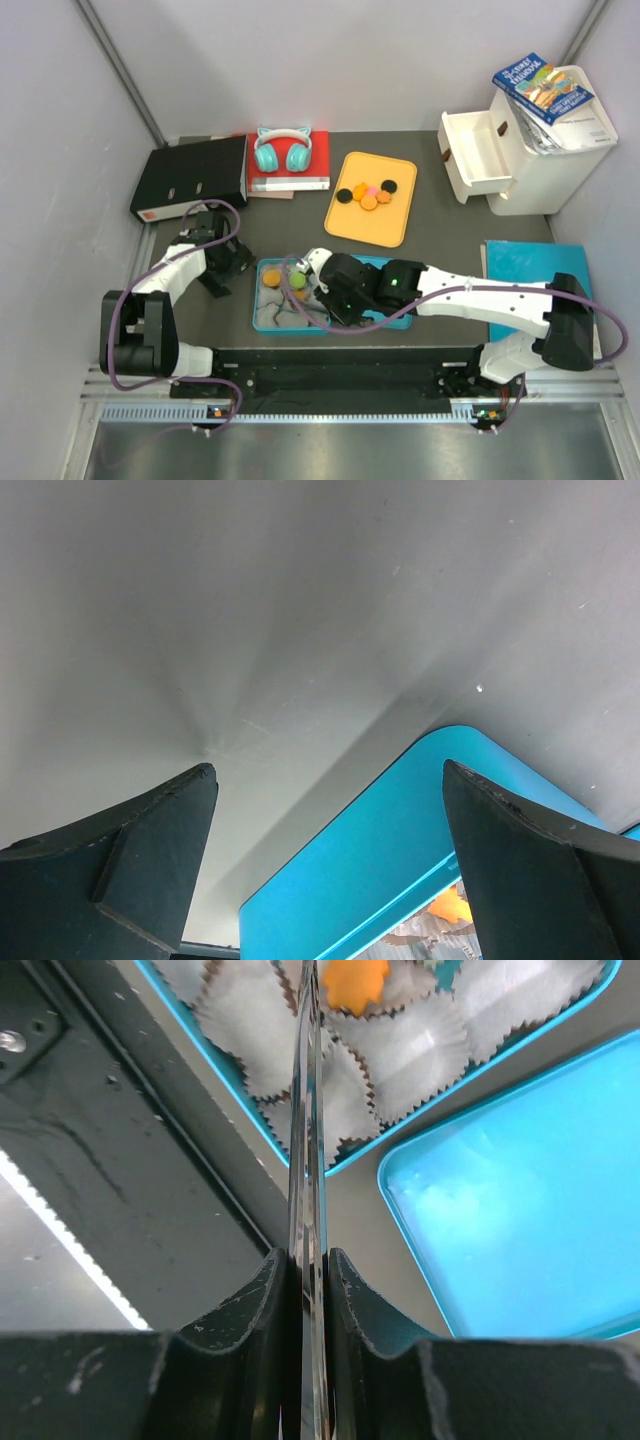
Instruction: Pack the cookies
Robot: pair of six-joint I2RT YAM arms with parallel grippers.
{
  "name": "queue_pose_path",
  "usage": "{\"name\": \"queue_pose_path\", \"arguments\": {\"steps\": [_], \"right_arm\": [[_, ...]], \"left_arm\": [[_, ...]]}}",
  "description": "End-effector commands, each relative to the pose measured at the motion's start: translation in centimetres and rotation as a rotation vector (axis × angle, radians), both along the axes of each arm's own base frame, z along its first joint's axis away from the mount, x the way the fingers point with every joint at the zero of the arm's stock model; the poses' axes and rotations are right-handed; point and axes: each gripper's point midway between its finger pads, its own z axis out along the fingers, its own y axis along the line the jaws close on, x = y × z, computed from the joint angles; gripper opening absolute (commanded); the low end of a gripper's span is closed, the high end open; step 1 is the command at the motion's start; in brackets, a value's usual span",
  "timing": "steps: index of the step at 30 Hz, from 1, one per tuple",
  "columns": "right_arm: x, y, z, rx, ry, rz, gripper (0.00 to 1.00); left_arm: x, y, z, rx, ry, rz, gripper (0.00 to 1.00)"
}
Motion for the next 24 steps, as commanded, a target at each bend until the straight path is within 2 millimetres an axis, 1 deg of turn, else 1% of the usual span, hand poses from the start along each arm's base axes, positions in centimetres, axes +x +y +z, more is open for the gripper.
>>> {"name": "queue_pose_path", "arguments": {"steps": [1,2,3,6,11,13,16,17,18,20,21,24], "right_arm": [[-0.4,1.6,6.6,0.165,-0.053,0.056,0.00],[-0.3,1.6,7.4,0.183,-0.062,0.056,0.00],[-0.1,1.4,7.8,0.186,-0.075,0.048,0.00],[0.5,0.7,8.4,0.179,-0.112,0.020,0.00],[2.0,-0.3,7.7,0.119,-0.171,-0.049,0.00],[3.7,-1.2,8.3,0.114,-0.242,-0.140,0.00],[7.6,-3.8,9.0,0.109,-0.291,-0.325,0.01],[9.0,-5.0,9.1,0.114,-0.294,-0.384,0.03],[11.7,-7.1,9.1,0.114,-0.290,-0.488,0.03],[14.5,-9.3,8.9,0.126,-0.279,-0.597,0.03],[16.4,-11.3,8.7,0.130,-0.262,-0.670,0.04],[19.3,-12.4,8.2,0.086,-0.289,-0.718,0.06]], "left_arm": [[0.4,-0.1,0.1,-0.009,-0.024,-0.007,0.98],[0.3,-0.1,0.1,-0.009,-0.022,-0.007,0.98],[0.3,0.0,0.1,-0.008,-0.022,-0.005,0.98],[0.3,-0.1,0.1,-0.010,-0.022,-0.004,0.98],[0.3,-0.1,0.1,-0.011,-0.023,-0.006,0.99],[0.2,-0.1,0.1,-0.011,-0.022,-0.008,0.98],[0.4,-0.1,0.2,-0.013,-0.028,-0.005,0.98],[0.3,-0.2,0.1,-0.017,-0.025,-0.007,0.98],[0.4,-0.3,0.1,-0.019,-0.029,-0.010,0.98],[0.5,-0.3,0.1,-0.024,-0.029,-0.011,0.98],[0.4,-0.4,0.1,-0.024,-0.026,-0.013,0.98],[0.3,-0.3,0.0,-0.020,-0.025,-0.018,0.98]]}}
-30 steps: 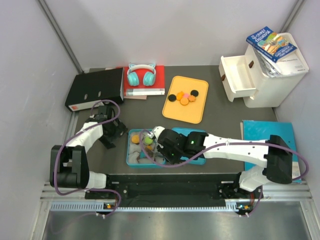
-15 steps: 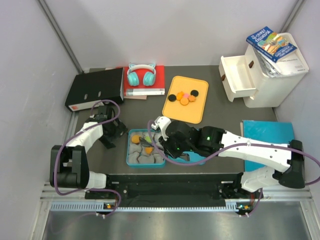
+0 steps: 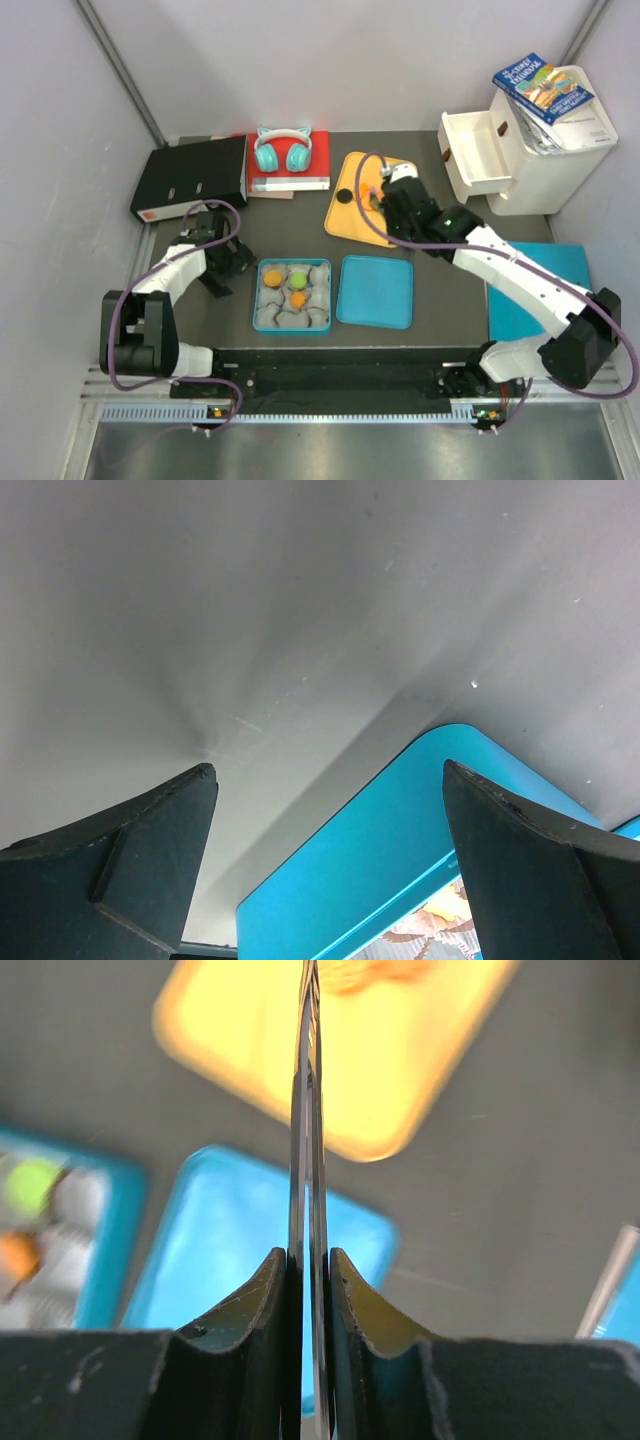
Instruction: Pack the cookies
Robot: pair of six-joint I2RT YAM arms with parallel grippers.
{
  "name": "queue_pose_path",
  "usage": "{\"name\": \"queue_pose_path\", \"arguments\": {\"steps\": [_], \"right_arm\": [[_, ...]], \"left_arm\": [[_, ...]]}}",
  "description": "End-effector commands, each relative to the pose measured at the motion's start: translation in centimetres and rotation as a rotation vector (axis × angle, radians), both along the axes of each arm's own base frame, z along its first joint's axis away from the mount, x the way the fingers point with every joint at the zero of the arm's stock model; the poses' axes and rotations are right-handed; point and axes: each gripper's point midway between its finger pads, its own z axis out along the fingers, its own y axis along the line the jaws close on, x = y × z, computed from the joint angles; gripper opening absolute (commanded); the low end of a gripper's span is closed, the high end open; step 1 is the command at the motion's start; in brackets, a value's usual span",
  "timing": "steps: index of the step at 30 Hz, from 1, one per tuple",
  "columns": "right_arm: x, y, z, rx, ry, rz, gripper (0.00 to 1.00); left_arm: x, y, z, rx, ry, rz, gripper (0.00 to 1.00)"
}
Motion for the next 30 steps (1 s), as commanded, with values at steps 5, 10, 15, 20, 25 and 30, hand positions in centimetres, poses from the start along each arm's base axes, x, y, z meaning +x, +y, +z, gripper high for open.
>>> {"name": "queue_pose_path", "arguments": {"steps": [5,10,15,20,25,30], "right_arm": [[7.2,-1.6,0.2,-0.008,-0.065,-0.165,0.11],[9.3,-0.2,-1.9,-0.022,-0.047,-0.189,0.17],[10.9,0.1,-2.4,-0.053,-0.063,-0.221,0.35],[11.7,-0.1,-2.8,-0.062,-0.069,-0.238,0.49],[11.9,-0.4,-3.5,-0.076,-0.056,-0.241,0.51],[11.7,-0.1,-4.7,-0.078,-0.027,-0.228,0.51]], "left_arm": [[0.4,-0.3,-0.2,-0.019,-0.016,-0.016,0.98],[0.4,-0.4,-0.3,-0.022,-0.013,-0.024,0.99],[0.2,-0.1,-0.1,-0.007,-0.009,-0.027,0.98],[0.3,0.2,0.3,0.006,-0.023,-0.008,0.98],[0.7,0.1,0.6,-0.007,-0.037,0.007,0.98],[0.5,0.1,0.3,-0.007,-0.021,0.002,0.98]]}}
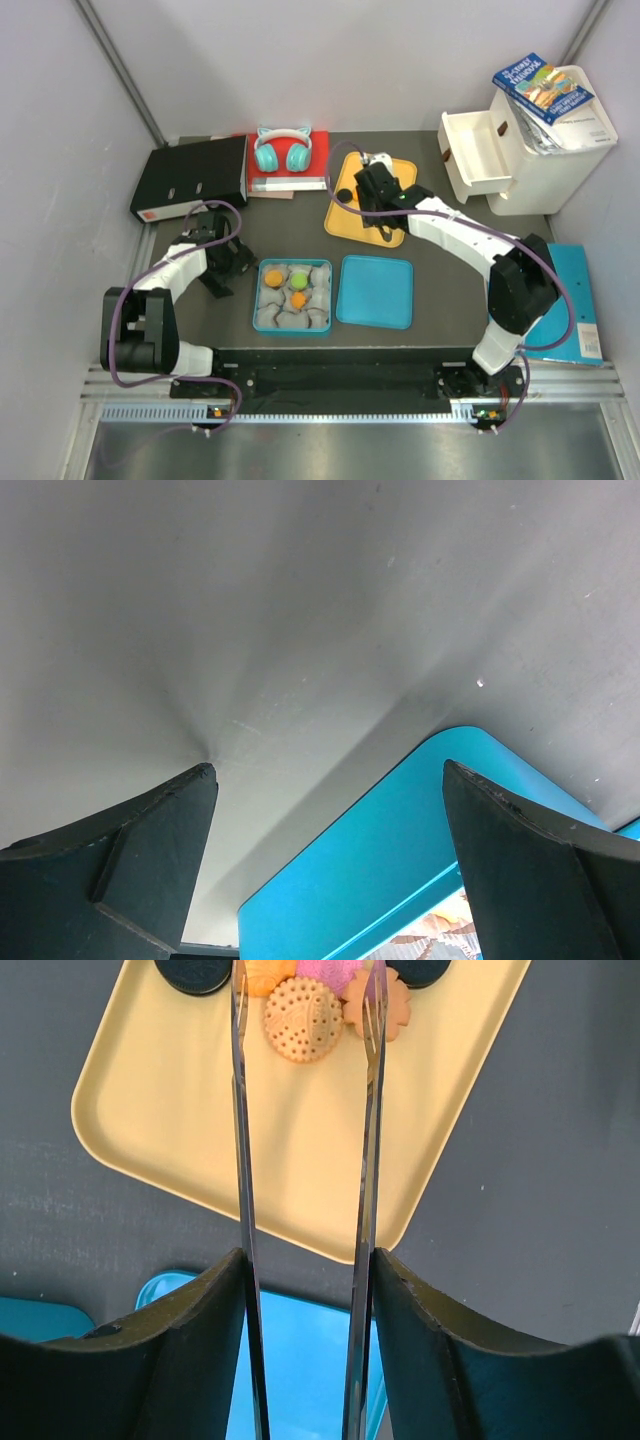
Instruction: Pack the cookies
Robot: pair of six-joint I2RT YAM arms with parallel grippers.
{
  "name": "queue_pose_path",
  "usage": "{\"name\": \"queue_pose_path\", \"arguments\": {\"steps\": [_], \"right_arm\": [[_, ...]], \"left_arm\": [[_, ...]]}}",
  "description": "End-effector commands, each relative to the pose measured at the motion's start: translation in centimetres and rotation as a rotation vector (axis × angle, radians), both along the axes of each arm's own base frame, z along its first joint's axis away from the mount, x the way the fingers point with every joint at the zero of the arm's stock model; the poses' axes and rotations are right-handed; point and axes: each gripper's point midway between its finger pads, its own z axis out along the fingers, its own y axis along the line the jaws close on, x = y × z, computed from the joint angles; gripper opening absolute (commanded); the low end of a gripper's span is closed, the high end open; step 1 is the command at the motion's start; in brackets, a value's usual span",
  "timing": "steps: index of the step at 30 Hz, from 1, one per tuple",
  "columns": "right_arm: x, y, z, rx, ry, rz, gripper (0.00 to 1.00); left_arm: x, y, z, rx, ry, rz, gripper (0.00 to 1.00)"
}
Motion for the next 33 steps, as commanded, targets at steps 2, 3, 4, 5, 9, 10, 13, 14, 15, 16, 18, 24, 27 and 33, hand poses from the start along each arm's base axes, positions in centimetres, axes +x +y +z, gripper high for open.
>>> {"name": "queue_pose_path", "arguments": {"steps": [2,3,4,5,9,10,13,14,15,16,18,24,27,33], "right_arm": [[1.4,0.6,0.6,0.034,-0.034,-0.010,0.51],[1.4,0.6,0.5,0.036,-0.032,-0.008,0.51],[1.3,0.7,0.2,0.037,-0.026,-0.006,0.51],[1.3,0.7,0.1,0.035,-0.022,-0.006,0.51],[1.3,0.6,-0.6,0.018,-0.010,-0.007,0.51],[1.3,0.6,-0.9,0.013,-0.004,-0.007,0.51],[1.4,0.5,-1.5,0.004,0.007,-0.010,0.50],[1.4,0.6,-2.0,-0.001,0.016,-0.010,0.50],[1.3,0.6,-2.2,-0.006,0.021,-0.012,0.50],[1.2,0.5,-2.5,-0.008,0.028,-0.012,0.49],[1.1,0.5,-2.8,-0.009,0.034,-0.017,0.48],[0.5,0.1,-2.6,-0.003,0.043,-0.019,0.43],[0.0,0.1,-2.8,0.004,0.058,-0.012,0.46],[-0.9,0.0,-2.6,0.036,0.065,-0.014,0.50]], "left_arm": [[0.5,0.2,0.6,-0.001,-0.028,0.014,0.99],[0.5,0.2,0.6,0.001,-0.028,0.013,0.98],[0.6,0.2,0.7,0.000,-0.031,0.014,0.98],[0.6,0.3,0.7,0.002,-0.032,0.013,0.98],[0.6,0.2,0.6,0.000,-0.031,0.013,0.98],[0.7,0.2,0.6,0.000,-0.032,0.013,0.98],[0.6,0.2,0.6,-0.001,-0.029,0.012,0.98],[0.5,0.2,0.6,-0.002,-0.029,0.012,0.98],[0.5,0.2,0.5,-0.002,-0.028,0.010,0.98],[0.5,0.2,0.5,-0.002,-0.026,0.010,0.98],[0.5,0.2,0.5,0.000,-0.026,0.010,0.99],[0.4,0.2,0.5,-0.002,-0.026,0.007,0.98],[0.4,0.1,0.4,-0.003,-0.026,0.006,0.98],[0.4,0.1,0.4,-0.004,-0.028,0.006,0.98]]}}
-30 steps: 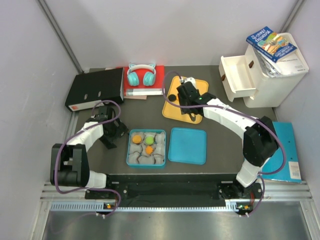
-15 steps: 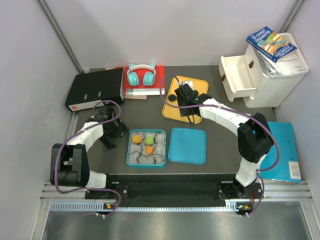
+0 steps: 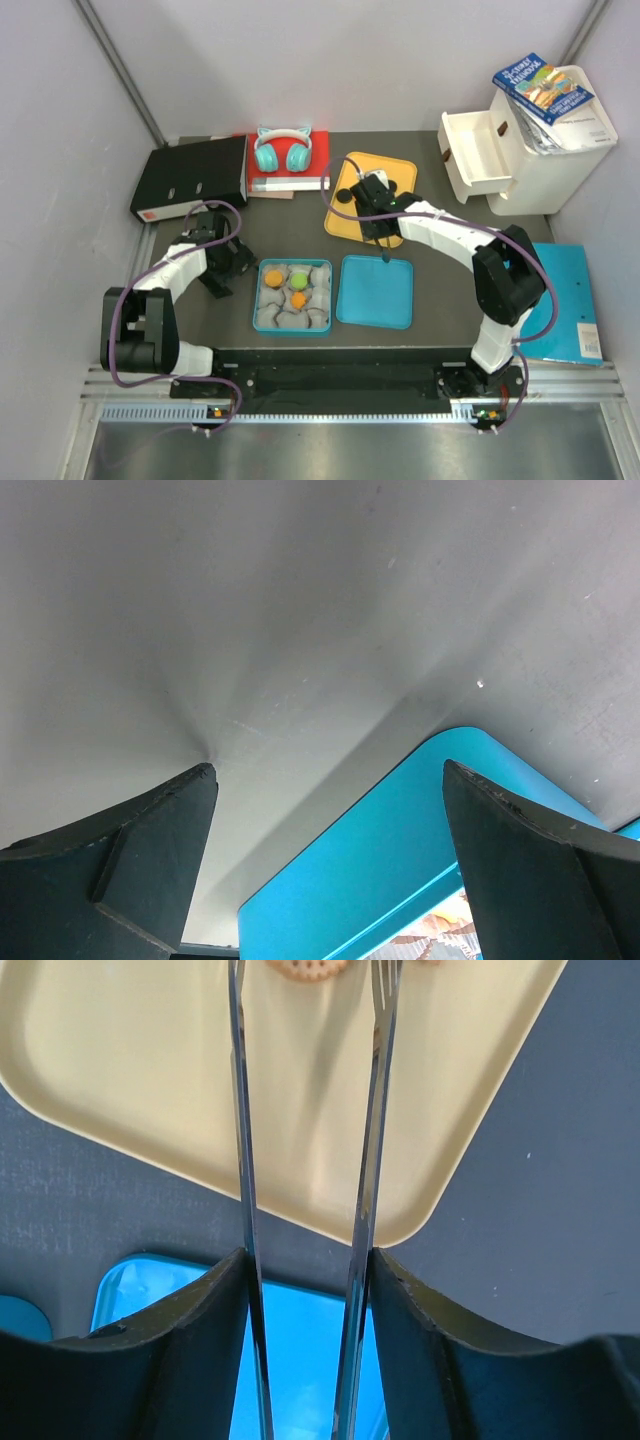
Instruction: Pack the cookies
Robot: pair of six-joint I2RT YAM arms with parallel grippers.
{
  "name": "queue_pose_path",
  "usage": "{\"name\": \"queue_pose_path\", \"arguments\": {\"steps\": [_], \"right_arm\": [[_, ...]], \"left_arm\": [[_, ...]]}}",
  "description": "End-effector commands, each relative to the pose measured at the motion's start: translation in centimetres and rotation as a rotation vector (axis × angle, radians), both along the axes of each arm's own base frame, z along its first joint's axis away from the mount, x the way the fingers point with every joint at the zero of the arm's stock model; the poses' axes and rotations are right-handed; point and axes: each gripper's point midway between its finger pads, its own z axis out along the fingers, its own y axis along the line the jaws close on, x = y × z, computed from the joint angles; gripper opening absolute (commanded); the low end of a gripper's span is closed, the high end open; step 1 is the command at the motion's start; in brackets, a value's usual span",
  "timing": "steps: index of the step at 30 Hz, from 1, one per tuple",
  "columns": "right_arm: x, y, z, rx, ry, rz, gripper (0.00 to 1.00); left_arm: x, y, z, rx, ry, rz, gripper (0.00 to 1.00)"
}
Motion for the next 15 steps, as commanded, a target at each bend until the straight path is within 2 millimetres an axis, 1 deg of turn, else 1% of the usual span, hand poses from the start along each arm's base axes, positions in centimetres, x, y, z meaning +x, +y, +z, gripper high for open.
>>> {"name": "queue_pose_path", "arguments": {"steps": [1,5,14,15], "right_arm": [[0.12,0.01,2.47,0.079,-0.050,-0.025,0.51],[-0.13,0.12,2.39,0.087,-0.041,-0.025,0.52],[-0.03,0.60,2.49,0.091,-0.028,-0.003,0.51],[-0.07,0.59,2.47,0.089,-0.026,0.000,0.50]], "left_arm": [[0.38,0.06,0.39,-0.006,-0.027,0.007,0.98],[0.32,0.06,0.44,-0.007,-0.029,0.007,0.98],[0.20,0.12,0.47,-0.004,-0.028,0.008,0.98],[0.27,0.12,0.49,-0.003,-0.031,0.007,0.99]]}}
